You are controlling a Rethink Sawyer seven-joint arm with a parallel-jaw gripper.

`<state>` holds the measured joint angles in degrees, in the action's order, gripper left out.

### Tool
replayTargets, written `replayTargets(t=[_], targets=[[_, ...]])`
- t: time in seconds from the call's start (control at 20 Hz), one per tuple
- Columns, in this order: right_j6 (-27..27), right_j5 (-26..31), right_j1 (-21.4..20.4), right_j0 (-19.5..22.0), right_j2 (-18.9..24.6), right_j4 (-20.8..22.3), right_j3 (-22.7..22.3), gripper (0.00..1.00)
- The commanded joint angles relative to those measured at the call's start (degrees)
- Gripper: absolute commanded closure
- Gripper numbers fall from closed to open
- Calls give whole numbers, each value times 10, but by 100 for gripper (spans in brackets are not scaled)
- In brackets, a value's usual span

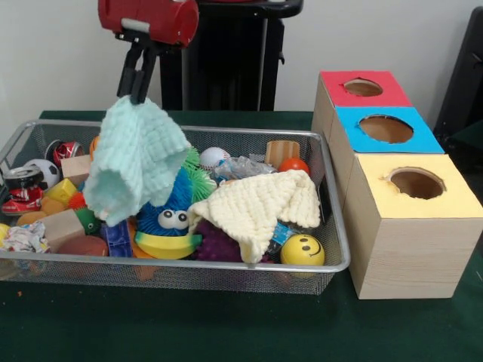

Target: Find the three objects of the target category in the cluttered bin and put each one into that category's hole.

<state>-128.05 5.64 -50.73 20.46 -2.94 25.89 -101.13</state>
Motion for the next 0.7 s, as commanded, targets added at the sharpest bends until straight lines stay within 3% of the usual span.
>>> replayTargets(t=[0.05,0.15,0.2,0.55,0.7], targets=[[-48,70,-1,-6,37,-36,-81,100],[-45,76,1,-18,25,-37,-76,100],[-52,75,4,-33,7,-40,-71,0],[-56,73,6,-28,5,-51,-75,0],[-34,87,-13,-10,25,-58,-81,0]])
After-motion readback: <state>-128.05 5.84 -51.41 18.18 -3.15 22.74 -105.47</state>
